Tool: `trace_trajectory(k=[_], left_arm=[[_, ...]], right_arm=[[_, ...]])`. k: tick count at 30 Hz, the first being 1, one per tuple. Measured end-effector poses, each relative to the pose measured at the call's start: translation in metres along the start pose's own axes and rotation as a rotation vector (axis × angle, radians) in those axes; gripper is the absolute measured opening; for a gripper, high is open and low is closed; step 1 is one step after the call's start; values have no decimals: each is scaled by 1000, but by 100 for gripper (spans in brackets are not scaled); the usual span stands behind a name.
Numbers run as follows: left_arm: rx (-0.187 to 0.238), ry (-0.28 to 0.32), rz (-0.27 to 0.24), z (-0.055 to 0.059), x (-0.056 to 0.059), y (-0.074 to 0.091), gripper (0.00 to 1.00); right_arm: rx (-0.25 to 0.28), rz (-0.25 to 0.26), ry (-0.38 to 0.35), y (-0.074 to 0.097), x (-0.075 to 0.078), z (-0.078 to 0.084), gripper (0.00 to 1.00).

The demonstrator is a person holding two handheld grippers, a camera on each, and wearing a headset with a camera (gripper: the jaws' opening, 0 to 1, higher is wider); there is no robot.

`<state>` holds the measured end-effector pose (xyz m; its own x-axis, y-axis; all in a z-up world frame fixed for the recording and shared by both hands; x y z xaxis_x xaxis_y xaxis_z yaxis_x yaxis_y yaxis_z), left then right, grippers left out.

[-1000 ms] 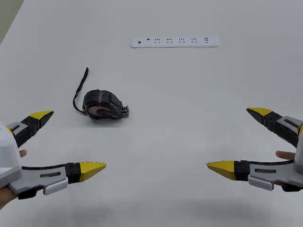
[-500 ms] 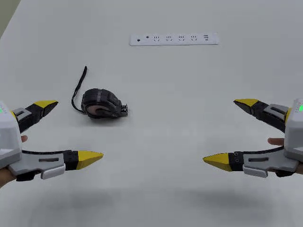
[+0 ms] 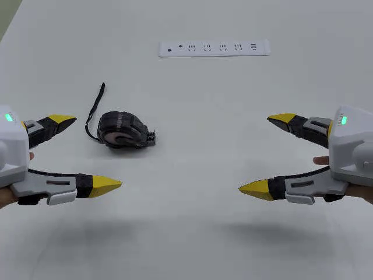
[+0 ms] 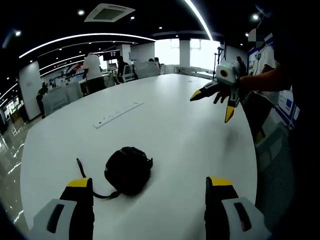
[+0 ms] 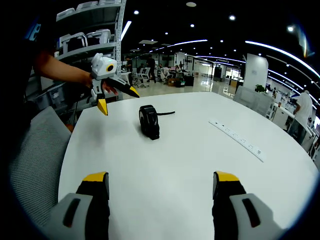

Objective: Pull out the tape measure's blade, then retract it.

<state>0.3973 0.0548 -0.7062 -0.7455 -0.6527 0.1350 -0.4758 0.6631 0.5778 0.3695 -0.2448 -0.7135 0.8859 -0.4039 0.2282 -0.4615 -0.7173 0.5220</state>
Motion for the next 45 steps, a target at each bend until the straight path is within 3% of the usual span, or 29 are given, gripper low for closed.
trace_trajectory(k=[8,9,14,22,23,24,34,45], left_arm=[[-17,-9,8,-1,-5,-4,84],[-41,-33,26,-3,-13,-11,83],[-73,-55,43,-4,-21,-18,80],[-87,-65,51,-3,-24,-21,74],[-125,-95,70,-4,-33,-31,73],[-133,-102,73,-5,-34,-33,72],[-209,-168,113,-6,-43,-52,65],[-290,-252,154,-7,-53,-66,53]], right_arm=[[14,-35,23,-9,2,-1,82],[9,-68,46,-20,10,1,82],[18,-95,65,-32,15,1,79],[20,-102,70,-38,18,1,74],[43,-129,88,-58,23,-2,73],[44,-132,92,-61,24,-2,72],[69,-164,116,-87,30,-7,63],[85,-211,134,-119,25,-14,53]])
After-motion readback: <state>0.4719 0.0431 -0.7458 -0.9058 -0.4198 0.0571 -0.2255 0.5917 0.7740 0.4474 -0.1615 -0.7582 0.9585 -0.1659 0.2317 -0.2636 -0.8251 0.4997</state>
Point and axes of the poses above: the centre of the closed fingertips' face, and the gripper's own axes: y roughly backward along the fingers, x roughly to its right, z roughly out of its underside, the point moved 5 cm from there along y, roughly backward along the fingers, and after that the axes turned 12 degrees about y, right-handed, at the moved point
